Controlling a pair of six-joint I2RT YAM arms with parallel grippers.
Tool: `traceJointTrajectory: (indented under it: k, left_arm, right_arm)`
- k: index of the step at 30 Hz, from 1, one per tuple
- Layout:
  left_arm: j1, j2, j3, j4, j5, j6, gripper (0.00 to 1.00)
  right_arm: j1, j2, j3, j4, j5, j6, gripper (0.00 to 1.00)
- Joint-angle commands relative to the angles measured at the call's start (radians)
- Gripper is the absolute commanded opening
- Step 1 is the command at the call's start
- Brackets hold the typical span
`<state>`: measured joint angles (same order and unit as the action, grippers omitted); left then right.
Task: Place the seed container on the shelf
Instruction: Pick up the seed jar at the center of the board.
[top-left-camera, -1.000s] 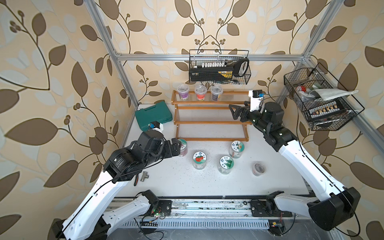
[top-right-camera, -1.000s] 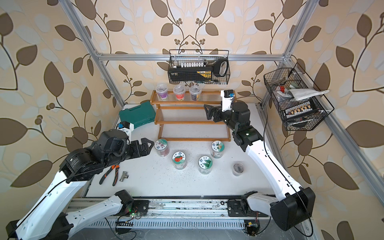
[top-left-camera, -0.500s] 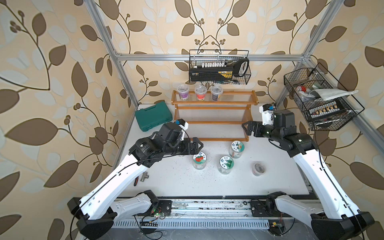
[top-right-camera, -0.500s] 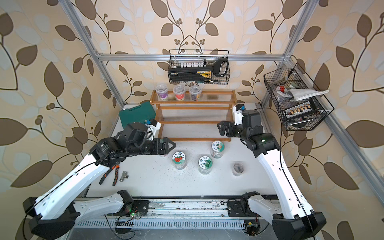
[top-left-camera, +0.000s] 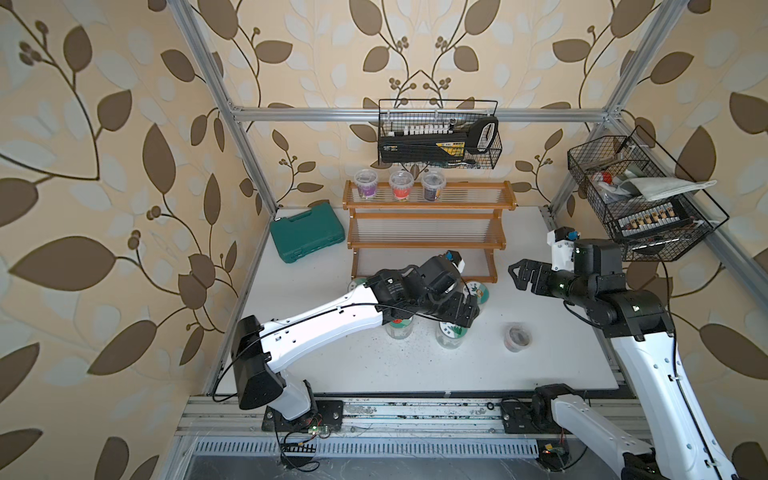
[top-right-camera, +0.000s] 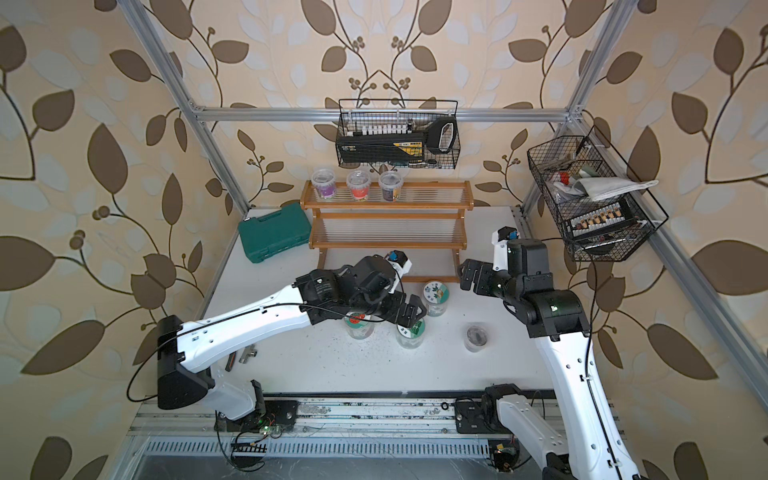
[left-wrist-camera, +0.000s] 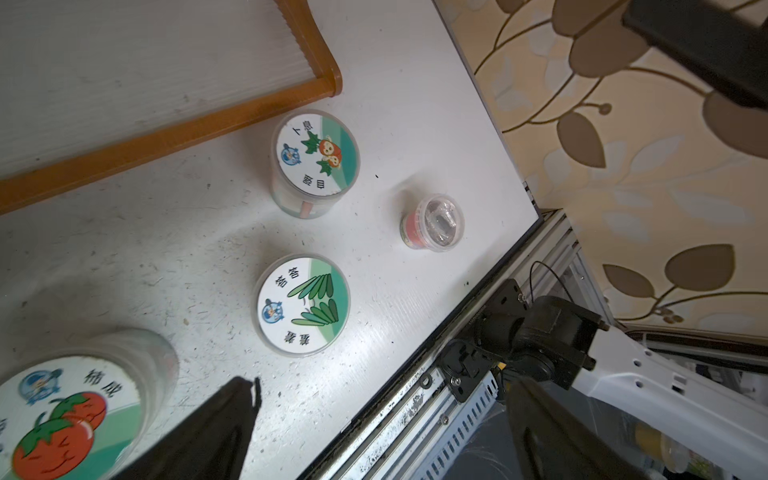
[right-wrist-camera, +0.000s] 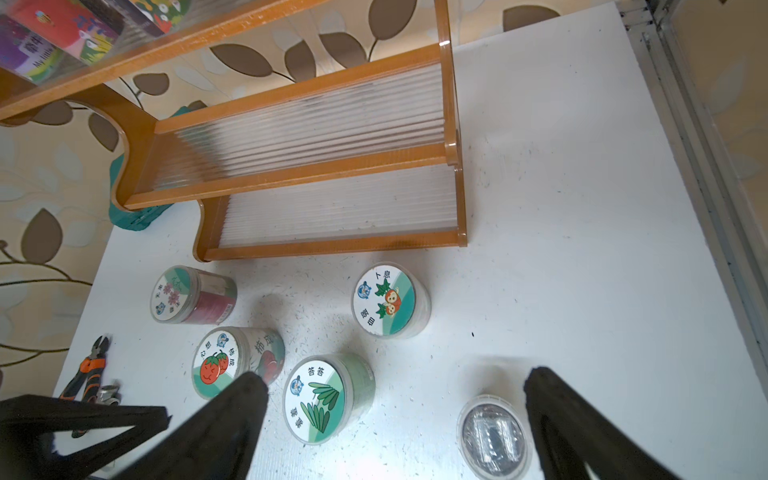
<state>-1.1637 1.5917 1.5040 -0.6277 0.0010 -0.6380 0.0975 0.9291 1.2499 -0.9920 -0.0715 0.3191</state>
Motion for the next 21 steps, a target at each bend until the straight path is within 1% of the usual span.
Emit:
traceJointTrajectory:
  k: [1,4,9,14,21]
  left_arm:
    - [-0.038,0.07,0.043,0.089,-0.08,0.048,0.98]
    - [-0.06,0.146,0.056,0.139,-0.099,0.069,0.98]
    - [-0.096,0.287,0.111,0.186,-0.106,0.149,0.98]
    - [-0.119,0.398,0.181,0.207,-0.114,0.236,0.98]
    - [-0.132,0.504,0.248,0.219,-0.102,0.317,0.98]
  right_arm:
    - [-0.011,-0.013,0.047,-0.067,0.062,0.013,0.99]
    - [-0.022,-0.017,0.054,-0.091,0.096,0.018,0.99]
    - [-0.038,-0.025,0.063,-0.117,0.15,0.026,0.99]
    - [-0.053,-0.024,0.069,-0.14,0.167,0.019,0.99]
    - [-0.077,-0.024,0.069,-0.144,0.159,0.008,0.99]
